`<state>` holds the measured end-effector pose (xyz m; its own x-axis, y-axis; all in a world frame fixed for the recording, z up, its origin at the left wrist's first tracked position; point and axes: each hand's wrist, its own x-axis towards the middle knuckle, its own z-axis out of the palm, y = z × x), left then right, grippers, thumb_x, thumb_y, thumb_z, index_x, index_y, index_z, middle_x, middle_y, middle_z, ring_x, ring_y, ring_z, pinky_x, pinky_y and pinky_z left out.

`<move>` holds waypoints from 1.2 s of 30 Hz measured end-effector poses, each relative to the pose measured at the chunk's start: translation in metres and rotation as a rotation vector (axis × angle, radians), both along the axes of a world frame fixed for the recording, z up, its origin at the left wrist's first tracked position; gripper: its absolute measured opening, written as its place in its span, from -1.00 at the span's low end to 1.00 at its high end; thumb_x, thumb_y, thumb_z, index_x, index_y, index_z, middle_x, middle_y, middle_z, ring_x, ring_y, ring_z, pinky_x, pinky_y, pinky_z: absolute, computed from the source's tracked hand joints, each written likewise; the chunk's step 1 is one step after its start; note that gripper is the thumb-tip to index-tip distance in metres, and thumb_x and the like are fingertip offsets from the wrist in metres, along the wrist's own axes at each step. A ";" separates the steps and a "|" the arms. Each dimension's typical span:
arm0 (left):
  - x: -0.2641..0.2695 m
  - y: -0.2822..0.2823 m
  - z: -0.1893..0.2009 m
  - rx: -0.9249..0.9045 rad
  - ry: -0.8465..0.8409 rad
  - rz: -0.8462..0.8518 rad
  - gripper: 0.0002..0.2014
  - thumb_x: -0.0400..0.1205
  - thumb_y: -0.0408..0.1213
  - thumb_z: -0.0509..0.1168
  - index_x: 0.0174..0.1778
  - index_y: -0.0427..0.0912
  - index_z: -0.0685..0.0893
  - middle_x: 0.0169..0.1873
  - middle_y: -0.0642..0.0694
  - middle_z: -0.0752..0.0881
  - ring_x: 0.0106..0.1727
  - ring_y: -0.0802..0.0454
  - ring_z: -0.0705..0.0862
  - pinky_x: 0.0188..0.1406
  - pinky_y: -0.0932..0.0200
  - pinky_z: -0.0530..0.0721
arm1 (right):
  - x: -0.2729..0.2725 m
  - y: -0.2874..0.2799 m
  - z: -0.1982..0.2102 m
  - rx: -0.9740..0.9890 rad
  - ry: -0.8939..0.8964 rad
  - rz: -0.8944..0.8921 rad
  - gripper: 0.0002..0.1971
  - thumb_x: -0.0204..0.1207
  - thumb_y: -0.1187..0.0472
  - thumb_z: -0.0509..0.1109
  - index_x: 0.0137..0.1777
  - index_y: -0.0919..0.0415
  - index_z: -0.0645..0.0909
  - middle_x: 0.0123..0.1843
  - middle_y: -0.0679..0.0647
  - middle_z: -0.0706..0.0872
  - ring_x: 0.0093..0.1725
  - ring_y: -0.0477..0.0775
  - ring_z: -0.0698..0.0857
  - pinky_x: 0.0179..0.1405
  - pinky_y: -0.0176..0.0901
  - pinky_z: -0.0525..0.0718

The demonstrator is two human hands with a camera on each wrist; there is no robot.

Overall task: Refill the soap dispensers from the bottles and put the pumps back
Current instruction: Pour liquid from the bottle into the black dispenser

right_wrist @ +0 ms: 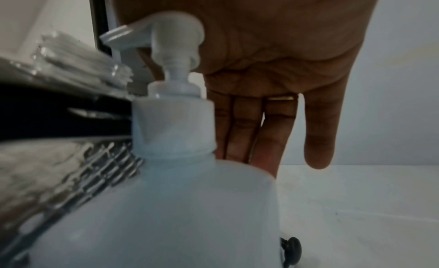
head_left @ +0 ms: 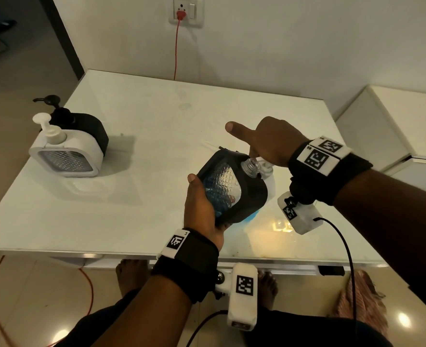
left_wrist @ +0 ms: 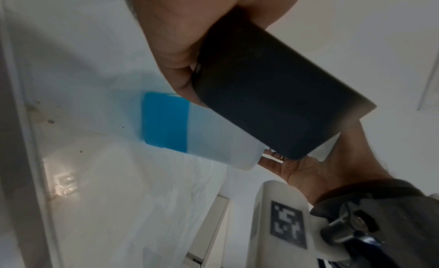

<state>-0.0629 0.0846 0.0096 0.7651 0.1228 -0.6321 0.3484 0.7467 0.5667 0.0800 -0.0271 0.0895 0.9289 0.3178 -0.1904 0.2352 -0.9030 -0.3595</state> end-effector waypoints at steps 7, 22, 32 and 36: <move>0.000 0.000 0.001 0.005 0.000 0.002 -0.42 0.80 0.36 -0.06 0.48 0.14 0.65 0.33 -0.18 0.76 0.29 -0.27 0.77 0.10 -0.14 0.84 | 0.000 0.002 -0.004 -0.076 -0.069 -0.030 -0.38 0.57 -0.39 0.25 -0.35 0.19 0.59 -0.28 0.12 0.71 -0.13 0.22 0.72 0.01 0.06 0.63; -0.001 0.000 0.001 0.011 -0.005 0.009 -0.46 0.81 0.35 -0.04 0.43 0.16 0.67 0.30 -0.16 0.78 0.27 -0.26 0.78 0.08 -0.15 0.86 | -0.006 0.006 0.004 -0.125 -0.055 -0.020 -0.46 0.61 -0.27 0.29 -0.37 0.18 0.45 -0.33 0.09 0.55 -0.18 0.22 0.63 -0.14 -0.01 0.49; 0.000 -0.001 0.002 0.017 -0.010 0.004 -0.42 0.80 0.36 -0.07 0.49 0.16 0.66 0.33 -0.16 0.77 0.31 -0.26 0.77 0.10 -0.15 0.85 | -0.002 0.000 0.000 0.023 0.029 -0.027 -0.11 0.50 -0.57 0.07 -0.24 0.33 0.73 -0.25 0.13 0.82 -0.15 0.17 0.77 0.15 0.15 0.66; 0.000 -0.001 0.002 0.011 0.004 0.003 -0.42 0.80 0.36 -0.06 0.52 0.16 0.63 0.36 -0.16 0.76 0.32 -0.26 0.77 -0.02 -0.05 0.84 | -0.003 0.003 -0.001 -0.061 -0.054 -0.036 -0.35 0.58 -0.40 0.25 -0.38 0.22 0.54 -0.34 0.11 0.66 -0.22 0.17 0.66 -0.05 0.03 0.58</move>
<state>-0.0631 0.0836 0.0119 0.7624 0.1326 -0.6334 0.3479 0.7413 0.5740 0.0769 -0.0244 0.0885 0.9489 0.2731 -0.1582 0.2195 -0.9312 -0.2911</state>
